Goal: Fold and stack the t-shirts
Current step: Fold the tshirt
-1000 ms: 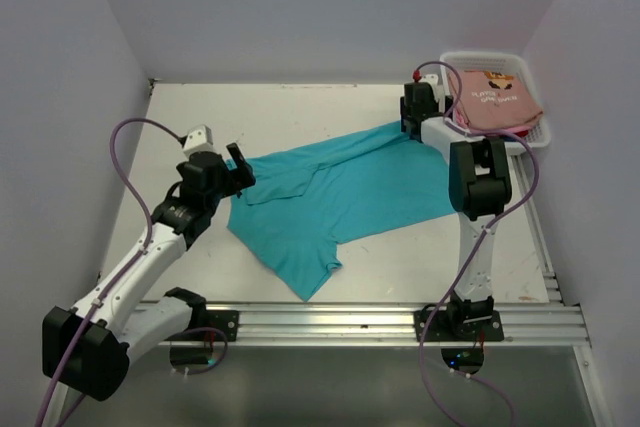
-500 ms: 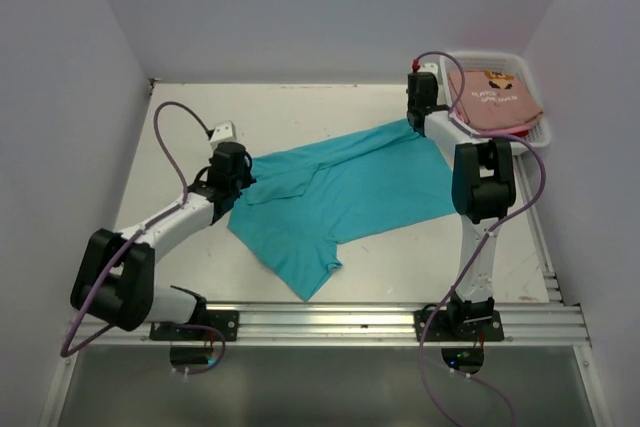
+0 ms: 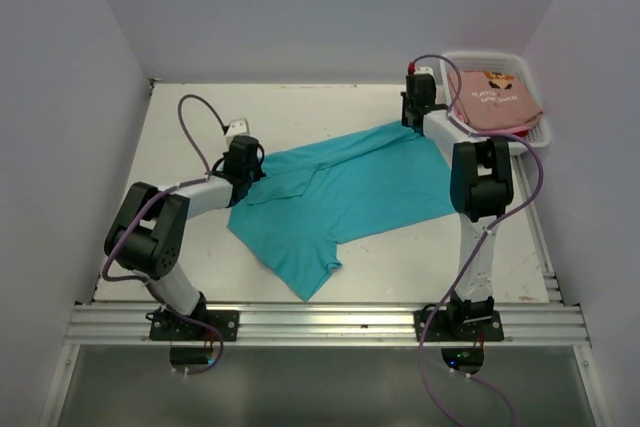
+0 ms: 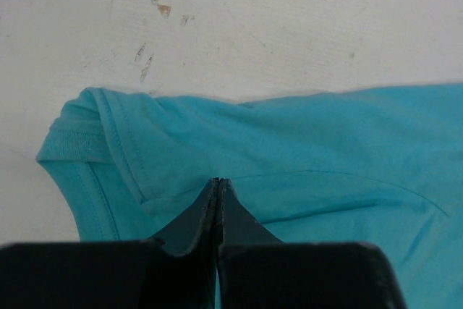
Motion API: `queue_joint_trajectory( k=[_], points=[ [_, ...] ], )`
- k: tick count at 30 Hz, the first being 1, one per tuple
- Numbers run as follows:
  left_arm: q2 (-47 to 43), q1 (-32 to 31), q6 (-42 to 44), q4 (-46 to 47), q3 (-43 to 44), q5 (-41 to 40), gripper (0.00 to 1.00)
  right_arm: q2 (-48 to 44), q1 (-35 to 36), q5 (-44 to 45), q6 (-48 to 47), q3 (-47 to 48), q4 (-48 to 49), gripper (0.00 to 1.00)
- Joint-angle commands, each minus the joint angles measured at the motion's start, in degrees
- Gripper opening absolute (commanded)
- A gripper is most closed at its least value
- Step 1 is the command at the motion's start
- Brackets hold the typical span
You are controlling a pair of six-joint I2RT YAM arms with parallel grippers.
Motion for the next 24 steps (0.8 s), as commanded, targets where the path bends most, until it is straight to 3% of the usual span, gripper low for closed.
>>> queue_joint_trajectory(
  k=[1,15,23,24],
  points=[
    [3.3,1.4,-0.7,4.1,1.5,-0.1,0.00,1.0,0.1,-2.4,1.6,1.0,-0.9,0.00],
    [8.3,5.7,-2.0,0.1,3.9,1.3,0.00,-0.7,0.5,-3.7,3.8,-2.7,-4.8,0.00],
    [16.1,11.9,1.9,-2.8,14.4,5.8,0.00,-3.7,0.7,-4.4,5.6,-7.0,-8.7,0.00],
    [17.7,12.7,2.3,-2.1,15.9,9.5,0.00,-4.2,0.7,-4.5,5.8,-8.5,-9.1,0.00]
  ],
)
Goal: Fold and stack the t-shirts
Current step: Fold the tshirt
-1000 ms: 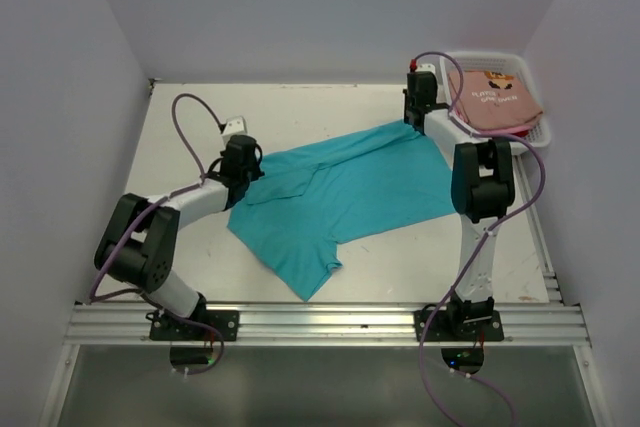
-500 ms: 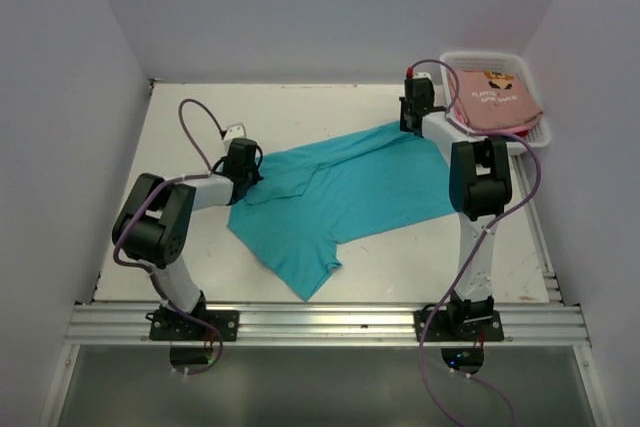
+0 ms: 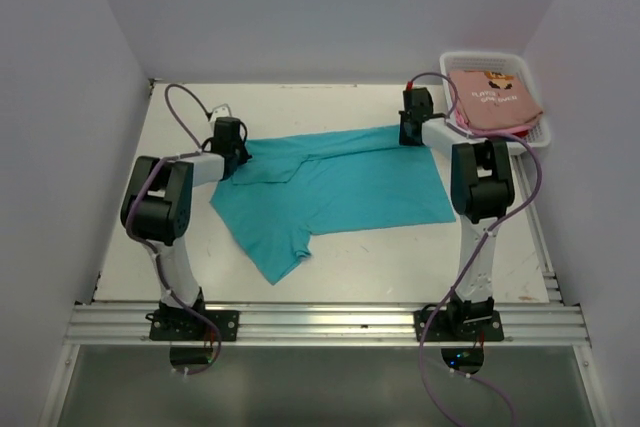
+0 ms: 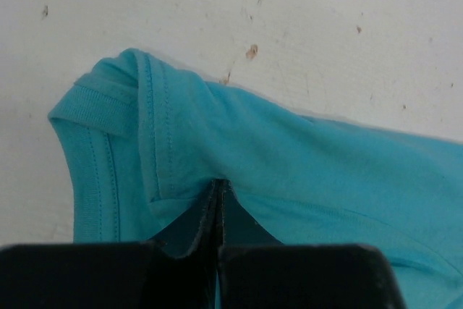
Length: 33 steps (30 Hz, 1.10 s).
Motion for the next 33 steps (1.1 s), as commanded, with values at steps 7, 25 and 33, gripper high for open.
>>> queue_joint_trajectory(
  k=[7,25,33],
  points=[
    [9.5,4.9,5.4,-4.4,15.0,8.2,0.00,-9.2,0.9,-0.9,3.8,-9.9,-5.3,0.00],
    [-15.5,4.7,8.4,-5.2,4.2,19.4,0.71,-25.4,2.4,-16.5,4.8,-16.3,7.9,0.24],
    [-18.9,-1.1,-1.1,-5.1,-9.2,33.9,0.74,-33.0,8.5,-12.8,5.1,-23.2,6.3,0.52]
  ],
)
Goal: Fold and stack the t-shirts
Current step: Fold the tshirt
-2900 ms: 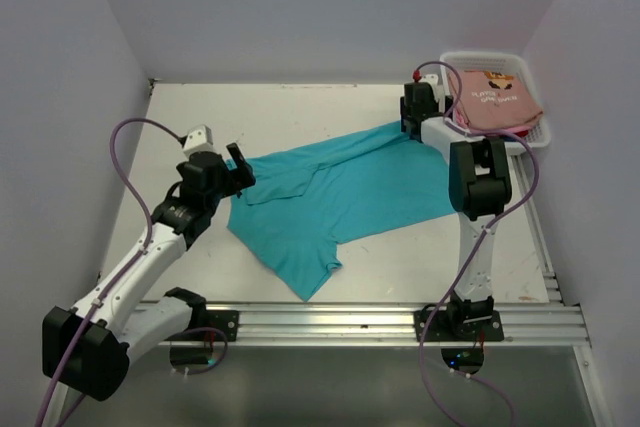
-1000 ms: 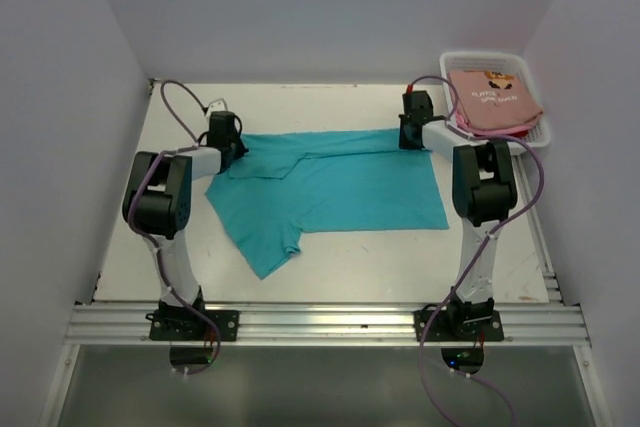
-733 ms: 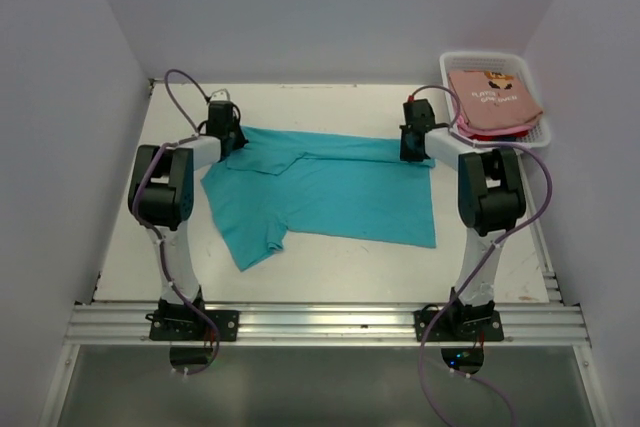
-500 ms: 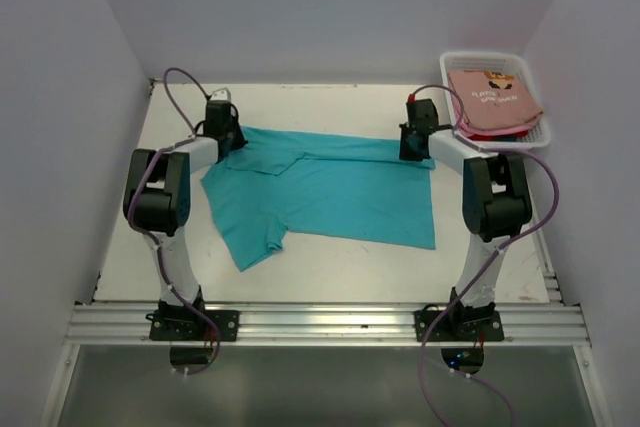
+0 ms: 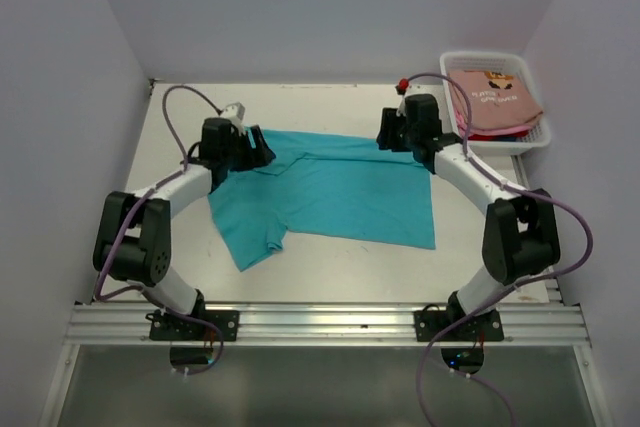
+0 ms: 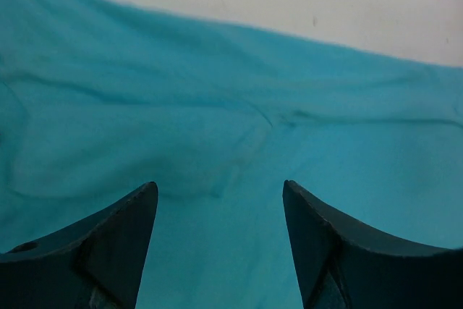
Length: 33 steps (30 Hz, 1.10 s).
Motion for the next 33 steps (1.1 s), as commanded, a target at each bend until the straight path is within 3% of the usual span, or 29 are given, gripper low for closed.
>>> queue_joint_trajectory(
  k=[1,5,17,20,23,24,25,33],
  points=[
    [-3.1,-2.5,-8.2,5.7,-11.3,10.9,0.73,-5.3,3.1,1.1,0.9,-5.0,0.9,0.52],
    [-6.6,-2.6,-16.9,21.7,-20.7,12.2,0.72,-8.9,4.4,1.8,1.7,-9.4,1.0,0.52],
    [-5.5,-3.3,-26.2,35.5,-26.6,1.2,0.67,-12.4,4.7,2.1,1.1,-13.8,1.0,0.49],
    [-3.0,-3.4,-27.4,35.3,-25.6,-1.2,0.66,-12.1,4.9,1.3,1.9,-13.7,0.9,0.45],
    [-0.4,-3.3,-28.5,36.8,-25.0,-1.5,0.65,-10.3,5.0,-0.2,2.8,-13.2,2.6,0.30],
    [0.2,-3.3,-28.8,37.3,-25.0,-1.3,0.65,-9.1,5.1,-2.4,3.1,-12.4,4.4,0.09],
    [0.7,-3.4,-29.0,38.3,-25.0,-1.2,0.65,-7.7,5.0,-3.2,3.7,-10.9,4.3,0.00],
    [1.1,-4.1,-29.9,37.7,-25.5,-3.1,0.64,17.1,5.2,-21.5,9.5,19.1,0.5,0.00]
  ],
)
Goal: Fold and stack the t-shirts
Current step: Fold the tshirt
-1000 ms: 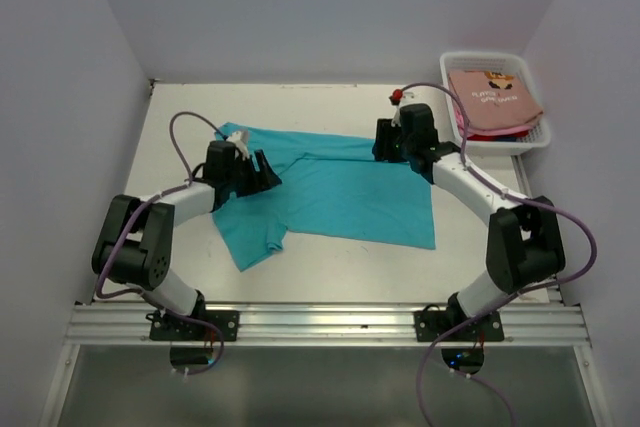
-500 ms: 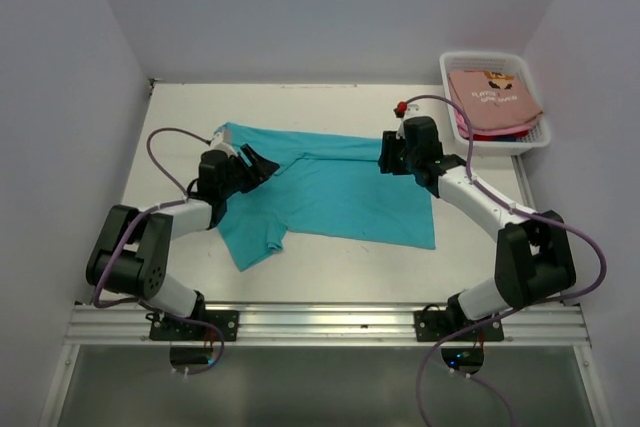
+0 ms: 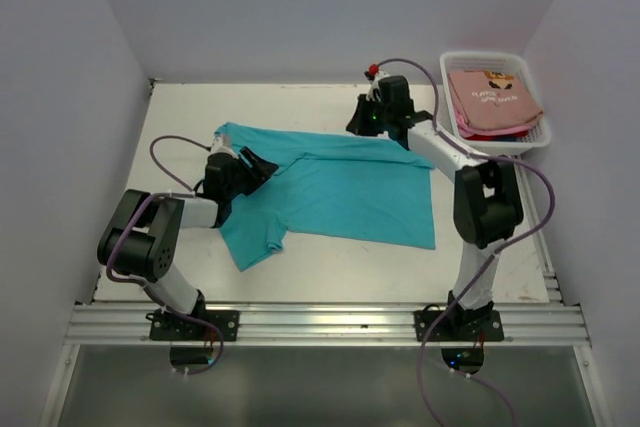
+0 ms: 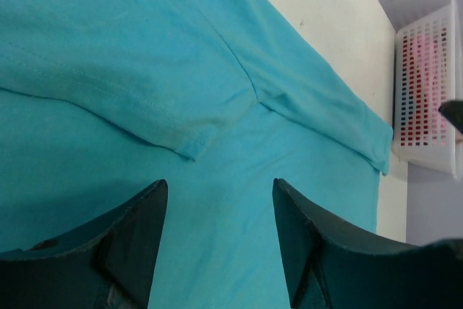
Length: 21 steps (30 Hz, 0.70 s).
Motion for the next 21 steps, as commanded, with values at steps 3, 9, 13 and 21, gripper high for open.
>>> queue_joint_trajectory(
  k=[3,9,13,21],
  points=[
    [-1.2,-0.4,-0.9,3.2,0.2,-3.1,0.63,14.9,0.3,-15.4,8.0,19.2,-1.2,0.00],
    [-1.6,-0.3,-0.7,1.4,0.7,-4.0,0.62,25.7,0.4,-22.7,14.5,27.9,0.2,0.00],
    [-1.3,-0.3,-1.2,0.8,0.6,-4.7,0.62,29.6,0.5,-24.5,17.4,29.9,1.2,0.00],
    [0.7,-0.3,-2.6,1.0,0.2,-4.8,0.61,31.6,0.5,-21.9,17.5,29.0,0.1,0.00]
  ],
)
